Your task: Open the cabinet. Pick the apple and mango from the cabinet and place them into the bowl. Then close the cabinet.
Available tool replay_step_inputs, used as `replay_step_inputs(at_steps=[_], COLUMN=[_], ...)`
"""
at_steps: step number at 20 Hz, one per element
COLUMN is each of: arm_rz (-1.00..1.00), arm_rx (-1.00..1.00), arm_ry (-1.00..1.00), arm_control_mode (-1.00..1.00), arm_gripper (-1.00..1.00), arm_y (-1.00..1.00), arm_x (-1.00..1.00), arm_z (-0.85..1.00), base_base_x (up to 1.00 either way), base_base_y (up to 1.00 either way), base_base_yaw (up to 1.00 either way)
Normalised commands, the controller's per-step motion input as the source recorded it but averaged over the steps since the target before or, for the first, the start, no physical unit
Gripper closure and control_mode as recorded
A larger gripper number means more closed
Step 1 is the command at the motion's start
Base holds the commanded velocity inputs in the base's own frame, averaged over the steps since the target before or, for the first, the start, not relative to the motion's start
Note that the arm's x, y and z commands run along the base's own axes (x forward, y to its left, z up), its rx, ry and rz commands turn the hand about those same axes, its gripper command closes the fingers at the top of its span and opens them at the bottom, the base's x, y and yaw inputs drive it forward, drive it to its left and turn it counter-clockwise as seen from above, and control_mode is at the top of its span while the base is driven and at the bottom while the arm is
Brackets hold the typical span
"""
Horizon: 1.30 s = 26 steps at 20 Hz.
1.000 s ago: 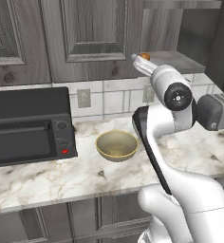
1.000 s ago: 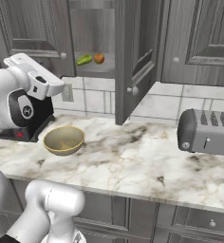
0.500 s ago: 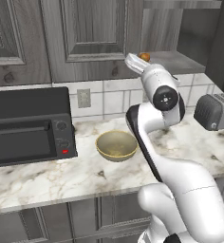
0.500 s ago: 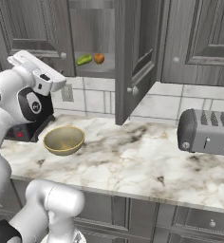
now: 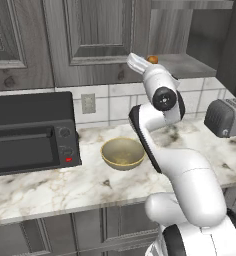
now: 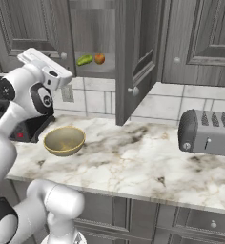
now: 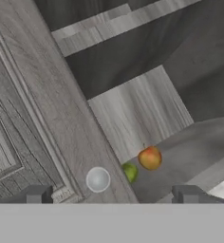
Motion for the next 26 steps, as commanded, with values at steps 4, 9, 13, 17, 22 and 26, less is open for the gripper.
replay_step_inputs(at_steps=[4, 9, 13, 17, 22, 26], arm_rz=[0.00, 0.00, 0.00, 0.01, 0.00, 0.00], arm_rx=[0.00, 0.00, 0.00, 0.00, 0.00, 0.00], arm_ry=[0.00, 0.00, 0.00, 0.00, 0.00, 0.00], arm_control_mode=[-1.00, -1.00, -1.00, -1.00, -1.00, -1.00], arm_gripper=[-1.00, -1.00, -1.00, -1.00, -1.00, -1.00], arm_y=[0.13, 0.05, 0.00, 0.00, 0.00, 0.00], arm_x=[0.38, 0.38, 0.35, 0.35, 0.28, 0.20], arm_z=[0.00, 0.00, 0.00, 0.00, 0.00, 0.00], base_base_x=[0.00, 0.00, 0.00, 0.00, 0.00, 0.00], base_base_y=[0.00, 0.00, 0.00, 0.00, 0.00, 0.00], base_base_yaw=[0.00, 0.00, 0.00, 0.00, 0.00, 0.00])
